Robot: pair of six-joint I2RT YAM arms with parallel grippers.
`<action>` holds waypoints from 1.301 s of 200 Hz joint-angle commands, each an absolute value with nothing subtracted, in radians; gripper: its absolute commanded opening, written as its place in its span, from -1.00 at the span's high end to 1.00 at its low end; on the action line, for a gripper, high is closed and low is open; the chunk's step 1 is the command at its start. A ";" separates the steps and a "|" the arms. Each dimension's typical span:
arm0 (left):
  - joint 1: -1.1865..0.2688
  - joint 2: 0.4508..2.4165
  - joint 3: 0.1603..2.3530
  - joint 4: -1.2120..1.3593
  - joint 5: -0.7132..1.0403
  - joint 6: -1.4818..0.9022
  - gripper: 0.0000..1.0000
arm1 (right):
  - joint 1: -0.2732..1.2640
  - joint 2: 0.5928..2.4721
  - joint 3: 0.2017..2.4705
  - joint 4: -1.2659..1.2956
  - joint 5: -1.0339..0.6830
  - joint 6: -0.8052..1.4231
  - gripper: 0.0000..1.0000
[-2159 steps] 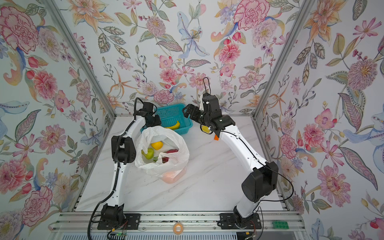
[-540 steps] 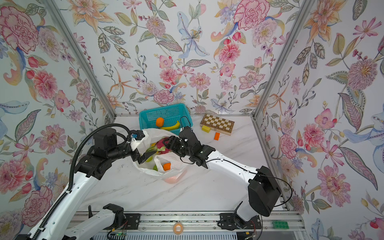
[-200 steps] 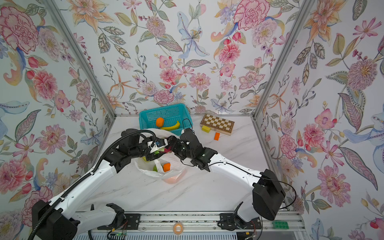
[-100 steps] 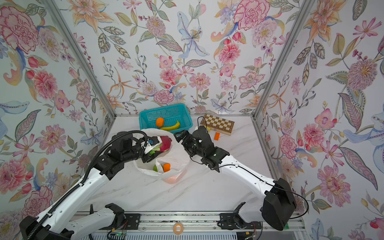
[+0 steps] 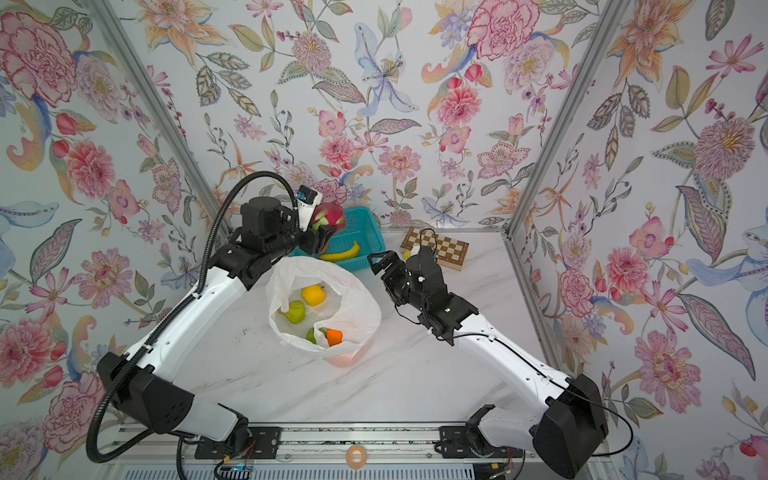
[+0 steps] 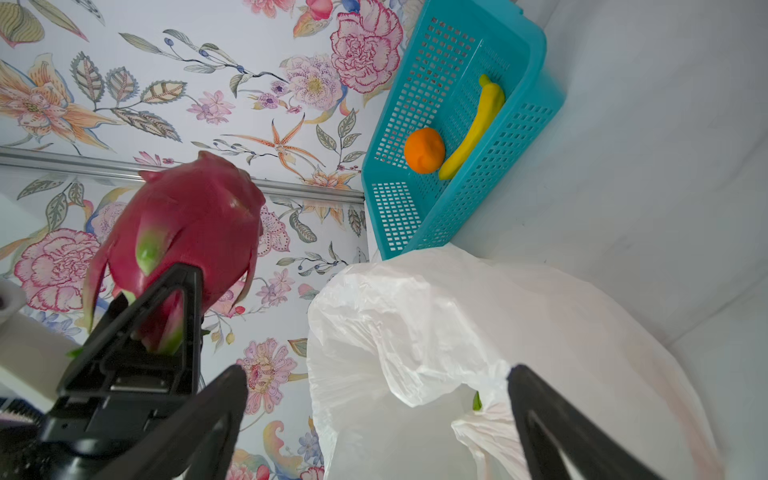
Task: Untie the knot of the plastic bag and take out the fruit
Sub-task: 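Carry the dragon fruit into the teal basket with the left gripper while the right withdraws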
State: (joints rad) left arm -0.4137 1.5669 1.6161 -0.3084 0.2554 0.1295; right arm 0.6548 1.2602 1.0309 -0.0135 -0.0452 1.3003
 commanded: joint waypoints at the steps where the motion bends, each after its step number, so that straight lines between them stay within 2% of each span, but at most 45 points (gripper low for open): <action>1: -0.386 1.668 1.703 -0.294 0.263 -0.027 0.07 | 0.625 1.245 1.018 -0.030 -0.072 1.309 -0.98; 76: -0.313 2.025 1.927 -0.229 0.344 -0.318 0.08 | 0.476 1.236 1.024 -0.103 -0.166 1.286 -0.98; 144: -0.272 2.479 2.434 -0.478 0.396 -0.380 0.07 | 0.364 1.283 1.068 -0.168 -0.289 1.230 -0.98; 235: -0.222 2.682 2.405 -0.218 0.517 -0.597 0.08 | 0.262 1.374 1.136 -0.210 -0.438 1.188 -0.98; 260: -0.217 2.710 2.409 -0.212 0.517 -0.624 -0.06 | 0.246 1.390 1.155 -0.218 -0.454 1.177 -0.98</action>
State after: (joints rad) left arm -0.2276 2.6781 2.4016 -0.2684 0.4816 -0.5613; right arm 0.2600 1.3689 1.1114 -0.1951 -0.4160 1.2083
